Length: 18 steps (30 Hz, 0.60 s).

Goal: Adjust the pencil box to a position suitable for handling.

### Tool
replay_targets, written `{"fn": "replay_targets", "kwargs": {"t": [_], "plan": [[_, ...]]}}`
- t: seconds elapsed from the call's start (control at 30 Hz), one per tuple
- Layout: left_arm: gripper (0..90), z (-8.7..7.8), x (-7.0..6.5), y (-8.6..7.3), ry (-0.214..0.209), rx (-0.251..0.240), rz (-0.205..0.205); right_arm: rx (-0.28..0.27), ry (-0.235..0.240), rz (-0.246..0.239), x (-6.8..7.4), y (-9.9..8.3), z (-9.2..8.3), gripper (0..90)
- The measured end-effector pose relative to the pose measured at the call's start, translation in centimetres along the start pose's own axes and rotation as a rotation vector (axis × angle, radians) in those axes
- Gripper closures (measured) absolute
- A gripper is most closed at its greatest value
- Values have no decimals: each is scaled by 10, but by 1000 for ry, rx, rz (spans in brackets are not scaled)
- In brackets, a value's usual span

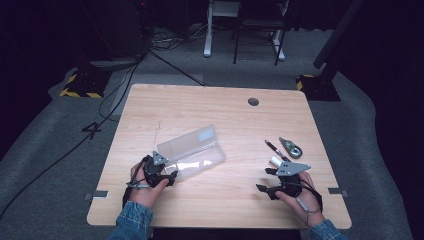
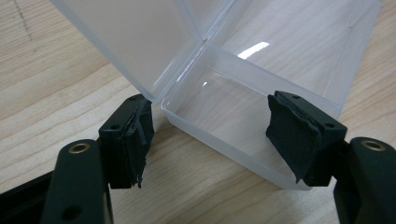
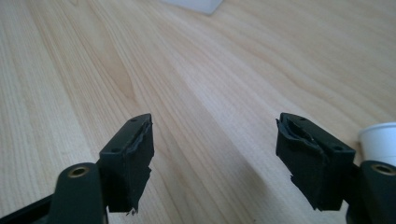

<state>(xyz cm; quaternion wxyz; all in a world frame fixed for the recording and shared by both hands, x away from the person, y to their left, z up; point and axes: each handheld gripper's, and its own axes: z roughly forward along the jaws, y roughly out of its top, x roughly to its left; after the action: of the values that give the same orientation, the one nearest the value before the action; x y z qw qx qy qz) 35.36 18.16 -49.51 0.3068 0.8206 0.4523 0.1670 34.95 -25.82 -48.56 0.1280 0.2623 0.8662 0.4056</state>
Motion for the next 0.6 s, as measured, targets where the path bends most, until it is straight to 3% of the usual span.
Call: {"fn": "replay_targets", "kwargs": {"t": [0.37, 0.57, 0.6], "plan": [[314, 0, -23, 2, -87, 14, 118, -56, -71, 32, -11, -1, -29, 283], [314, 1, -43, 5, -136, 25, 189, -73, -92, 43, -16, -4, -37, 285], [313, 1, -50, 6, -155, 28, 222, -74, -95, 47, -16, -4, -38, 285]]}}
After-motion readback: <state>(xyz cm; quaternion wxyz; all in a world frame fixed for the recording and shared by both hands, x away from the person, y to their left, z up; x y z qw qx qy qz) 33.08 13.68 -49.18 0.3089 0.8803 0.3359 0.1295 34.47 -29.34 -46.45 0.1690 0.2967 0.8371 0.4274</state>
